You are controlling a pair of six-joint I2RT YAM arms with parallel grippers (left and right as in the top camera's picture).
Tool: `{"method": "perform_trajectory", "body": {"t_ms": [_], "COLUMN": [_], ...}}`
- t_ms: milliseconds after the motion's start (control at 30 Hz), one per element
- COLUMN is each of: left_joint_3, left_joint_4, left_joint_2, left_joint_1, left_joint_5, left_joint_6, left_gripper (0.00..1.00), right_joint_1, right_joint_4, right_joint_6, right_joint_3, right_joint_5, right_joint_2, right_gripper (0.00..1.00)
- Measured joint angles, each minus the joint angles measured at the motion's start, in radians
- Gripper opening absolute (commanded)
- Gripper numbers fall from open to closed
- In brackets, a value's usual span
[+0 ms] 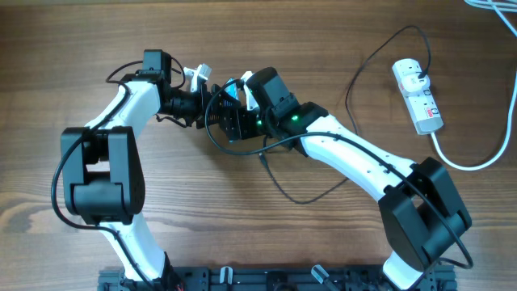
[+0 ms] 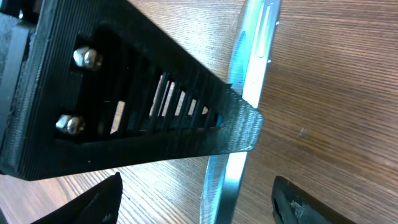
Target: Plug charger to phone and switch on socket
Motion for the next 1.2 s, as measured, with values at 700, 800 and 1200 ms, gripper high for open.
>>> {"method": "perform_trajectory", "body": {"t_ms": [700, 800, 1200], "left_joint_3": [0.0, 0.0, -0.002], "left_joint_4": [0.001, 0.005, 0.145], "left_joint_2": [0.0, 0.0, 0.0], "left_joint_1": [-0.032, -0.032, 0.023], "left_joint_5": [0.063, 0.063, 0.314], "left_joint_6": [-0.003, -0.003, -0.004], "left_gripper": [0.72, 0.76, 0.79], "right_joint_1": [-0.009, -0.008, -0.134], "right_joint_4": [-0.026, -0.026, 0.127], "right_joint_6": [0.11, 0.11, 0.122], "right_joint_3": [-0.014, -0.014, -0.017], "right_joint_5": [0.057, 0.06, -0.275], "right_joint_2": [0.002, 0.002, 0.003], "right_gripper": [0.04, 0.04, 0.04]}}
